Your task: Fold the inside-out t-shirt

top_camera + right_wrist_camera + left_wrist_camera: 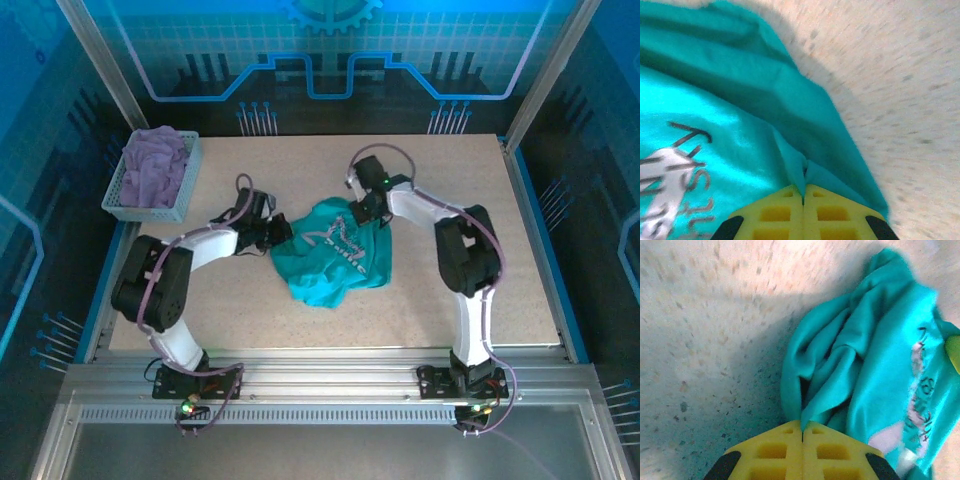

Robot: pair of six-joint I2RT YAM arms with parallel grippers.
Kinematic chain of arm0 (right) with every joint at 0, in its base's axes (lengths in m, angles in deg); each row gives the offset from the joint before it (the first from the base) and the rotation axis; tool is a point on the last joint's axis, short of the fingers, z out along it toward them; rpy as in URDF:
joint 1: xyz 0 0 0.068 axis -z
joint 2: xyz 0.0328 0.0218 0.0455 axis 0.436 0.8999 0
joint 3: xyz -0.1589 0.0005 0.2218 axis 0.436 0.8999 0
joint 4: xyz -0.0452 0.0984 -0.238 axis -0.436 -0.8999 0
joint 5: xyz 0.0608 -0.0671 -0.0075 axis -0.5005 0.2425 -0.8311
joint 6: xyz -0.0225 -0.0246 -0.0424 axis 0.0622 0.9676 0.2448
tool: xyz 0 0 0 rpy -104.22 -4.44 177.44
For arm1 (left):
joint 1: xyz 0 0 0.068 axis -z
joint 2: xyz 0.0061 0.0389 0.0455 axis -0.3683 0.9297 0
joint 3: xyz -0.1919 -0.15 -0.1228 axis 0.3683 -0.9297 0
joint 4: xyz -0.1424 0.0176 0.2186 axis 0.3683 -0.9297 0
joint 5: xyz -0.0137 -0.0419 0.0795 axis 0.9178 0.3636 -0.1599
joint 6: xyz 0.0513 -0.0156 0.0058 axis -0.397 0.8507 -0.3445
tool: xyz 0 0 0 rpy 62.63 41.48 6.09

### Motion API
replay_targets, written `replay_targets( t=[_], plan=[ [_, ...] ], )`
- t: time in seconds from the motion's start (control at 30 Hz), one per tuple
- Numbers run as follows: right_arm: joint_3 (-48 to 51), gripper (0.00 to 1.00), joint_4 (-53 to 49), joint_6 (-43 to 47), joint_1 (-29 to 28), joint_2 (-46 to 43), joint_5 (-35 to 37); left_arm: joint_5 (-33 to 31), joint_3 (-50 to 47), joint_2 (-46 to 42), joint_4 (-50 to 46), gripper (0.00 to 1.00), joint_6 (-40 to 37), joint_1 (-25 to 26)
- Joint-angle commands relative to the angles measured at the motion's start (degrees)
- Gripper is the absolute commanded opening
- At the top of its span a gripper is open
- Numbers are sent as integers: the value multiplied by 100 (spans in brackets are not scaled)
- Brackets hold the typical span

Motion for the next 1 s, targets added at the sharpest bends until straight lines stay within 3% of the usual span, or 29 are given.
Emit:
replay_targets(
  t=[0.0, 0.17, 0.27, 0.33, 0.4, 0.5, 0.57, 0.77, 0.97],
  plan=[
    [11, 0, 711, 158, 368, -1505, -182, 243, 188, -997, 572, 0, 156, -245],
    [875, 0, 1739, 228, 609, -3248, -573, 379, 347, -2112, 1286, 0, 91, -268],
    [1758, 1, 2096, 51, 667, -4130, -600, 481, -51, -2624, 1752, 0, 49, -244],
    [2633, 7, 2349, -210, 661, -4677, -444, 658, -571, -2840, 2232, 1, 124, -209],
    [3519, 19, 2506, -596, 645, -5111, -177, 867, -1055, -2907, 2503, 7, 135, -134],
    [4633, 45, 2479, -999, 645, -5477, 176, 1057, -1549, -2767, 2256, 17, -46, 65],
    [5034, 54, 2417, -1045, 654, -5607, 111, 1218, -1783, -2579, 2016, 27, -213, 255],
    [5217, 57, 2597, -1087, 360, -5488, -960, 1040, -2132, -2523, 1458, 41, -437, 442],
    [4537, 61, 2288, -181, -1188, -4337, -1022, 345, -1869, -2887, 364, 53, -819, 492]
  ],
)
